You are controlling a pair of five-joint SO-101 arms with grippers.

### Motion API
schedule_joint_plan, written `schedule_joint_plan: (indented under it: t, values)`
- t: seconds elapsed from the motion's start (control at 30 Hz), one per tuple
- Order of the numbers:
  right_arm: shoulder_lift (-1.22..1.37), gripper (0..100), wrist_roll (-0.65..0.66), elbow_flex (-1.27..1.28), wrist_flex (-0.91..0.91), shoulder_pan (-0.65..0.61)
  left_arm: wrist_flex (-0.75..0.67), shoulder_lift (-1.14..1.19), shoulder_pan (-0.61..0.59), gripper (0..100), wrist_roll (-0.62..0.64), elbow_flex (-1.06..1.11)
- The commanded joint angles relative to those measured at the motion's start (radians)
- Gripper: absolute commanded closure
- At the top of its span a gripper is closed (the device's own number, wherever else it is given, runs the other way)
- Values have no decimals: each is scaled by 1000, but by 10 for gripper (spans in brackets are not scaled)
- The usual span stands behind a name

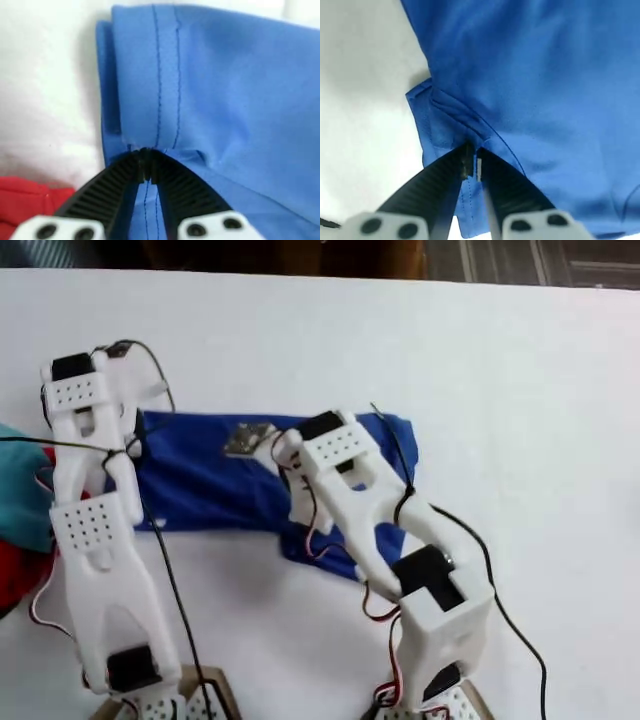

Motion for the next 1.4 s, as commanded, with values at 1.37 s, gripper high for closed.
schedule_joint_plan:
  t: [1.37]
  values:
    - [79,822,117,-364,189,8,8,6,-25,975,-14,-15]
